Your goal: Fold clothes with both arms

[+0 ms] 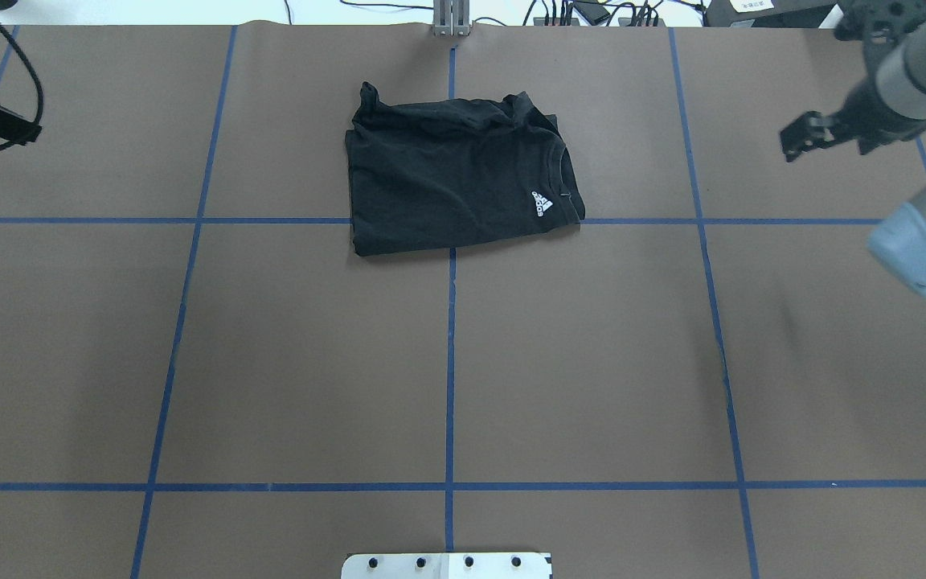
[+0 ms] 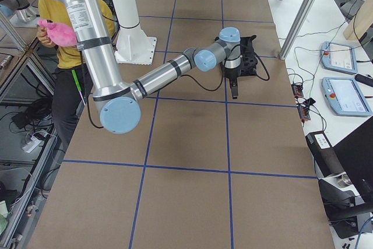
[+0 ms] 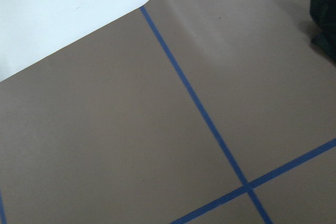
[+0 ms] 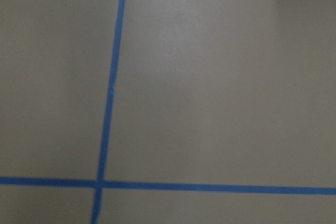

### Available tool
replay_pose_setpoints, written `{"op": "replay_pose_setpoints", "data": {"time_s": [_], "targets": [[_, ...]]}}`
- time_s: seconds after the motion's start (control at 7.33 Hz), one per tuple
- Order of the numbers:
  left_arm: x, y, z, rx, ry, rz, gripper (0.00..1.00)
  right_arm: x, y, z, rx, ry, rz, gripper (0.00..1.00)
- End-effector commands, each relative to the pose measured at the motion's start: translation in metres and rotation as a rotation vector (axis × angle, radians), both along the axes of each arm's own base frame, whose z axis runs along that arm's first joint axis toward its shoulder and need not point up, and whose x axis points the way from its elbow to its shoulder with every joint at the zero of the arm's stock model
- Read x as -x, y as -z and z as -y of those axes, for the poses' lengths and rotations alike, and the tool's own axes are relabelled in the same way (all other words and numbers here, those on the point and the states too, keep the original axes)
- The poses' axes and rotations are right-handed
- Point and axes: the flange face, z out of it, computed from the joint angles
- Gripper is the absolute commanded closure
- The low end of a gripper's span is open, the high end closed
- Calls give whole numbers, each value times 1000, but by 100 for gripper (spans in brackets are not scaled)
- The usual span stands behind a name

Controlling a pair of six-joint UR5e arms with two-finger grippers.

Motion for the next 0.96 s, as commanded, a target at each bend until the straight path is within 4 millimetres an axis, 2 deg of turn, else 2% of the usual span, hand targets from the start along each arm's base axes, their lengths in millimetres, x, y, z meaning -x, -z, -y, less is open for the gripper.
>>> {"op": "replay_pose_setpoints", "data": {"time_s": [0.0,0.14,0.27,0.41,0.55,0.68,0.82], "targets": [[65,-63,-16,170,-39,-31,0,-105,-82,-65,-45,178,-42,0],[88,-78,-19,302,-6,-33,0,-148,-118,-89,-45,235,-20,0],[98,-82,-23,302,-14,-18,0,-187,-148,-112,-28,236,36,0],[120,-104,-33,289,-46,6,0,-214,-183,-145,-2,244,48,0],[139,-124,-48,281,-80,18,0,-239,-205,-173,36,208,51,0],[148,-150,-69,339,-66,15,0,-250,-229,-204,98,168,50,0],[151,-150,-76,349,-52,16,0,-257,-235,-212,114,143,52,0]]}}
